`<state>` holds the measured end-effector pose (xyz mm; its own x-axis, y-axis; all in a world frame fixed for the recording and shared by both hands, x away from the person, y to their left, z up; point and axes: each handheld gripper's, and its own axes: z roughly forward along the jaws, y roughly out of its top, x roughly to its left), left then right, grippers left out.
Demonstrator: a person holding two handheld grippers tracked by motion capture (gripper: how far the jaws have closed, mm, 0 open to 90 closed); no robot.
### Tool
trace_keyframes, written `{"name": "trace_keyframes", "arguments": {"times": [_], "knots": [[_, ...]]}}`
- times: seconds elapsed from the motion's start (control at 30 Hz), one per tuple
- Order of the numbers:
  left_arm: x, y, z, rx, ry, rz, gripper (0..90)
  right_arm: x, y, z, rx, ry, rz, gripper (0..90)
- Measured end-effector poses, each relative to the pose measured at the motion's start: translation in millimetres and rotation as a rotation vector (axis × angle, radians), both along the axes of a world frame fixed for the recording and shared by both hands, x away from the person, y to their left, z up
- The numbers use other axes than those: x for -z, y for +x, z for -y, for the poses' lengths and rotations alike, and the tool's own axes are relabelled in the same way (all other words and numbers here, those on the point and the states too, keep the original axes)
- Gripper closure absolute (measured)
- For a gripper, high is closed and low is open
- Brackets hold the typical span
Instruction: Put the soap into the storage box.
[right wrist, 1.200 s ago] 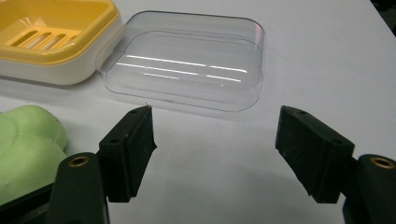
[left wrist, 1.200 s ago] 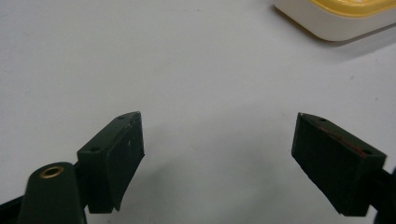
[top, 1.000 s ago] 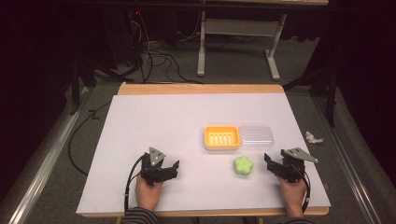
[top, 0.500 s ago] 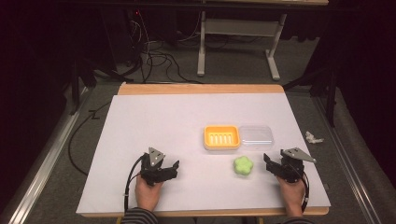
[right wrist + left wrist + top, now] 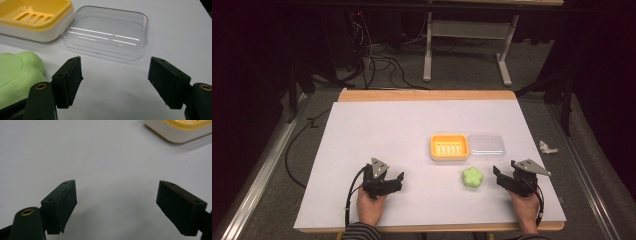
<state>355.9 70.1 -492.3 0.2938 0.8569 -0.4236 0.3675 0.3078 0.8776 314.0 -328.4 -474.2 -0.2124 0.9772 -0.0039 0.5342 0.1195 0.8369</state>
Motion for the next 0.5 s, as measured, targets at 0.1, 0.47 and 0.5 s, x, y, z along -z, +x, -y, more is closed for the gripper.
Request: {"name": "trace_keyframes", "arguments": {"times": [0.1, 0.47, 0.5], "knots": [[0.1, 0.4, 0.1, -0.002, 0.000, -0.002, 17.4, -2.4, -4.6, -0.2, 0.007, 0.012, 0.009, 24.3], [0.3, 0.5, 0.4, -0.001, 0.001, -0.003, 17.6, -10.9, -21.3, -10.9, -0.026, 0.032, 0.019, 16.1], [0.2, 0.3, 0.4, -0.001, 0.001, -0.002, 17.6, -11.2, -22.5, -11.9, -0.024, 0.030, 0.019, 15.6]]}}
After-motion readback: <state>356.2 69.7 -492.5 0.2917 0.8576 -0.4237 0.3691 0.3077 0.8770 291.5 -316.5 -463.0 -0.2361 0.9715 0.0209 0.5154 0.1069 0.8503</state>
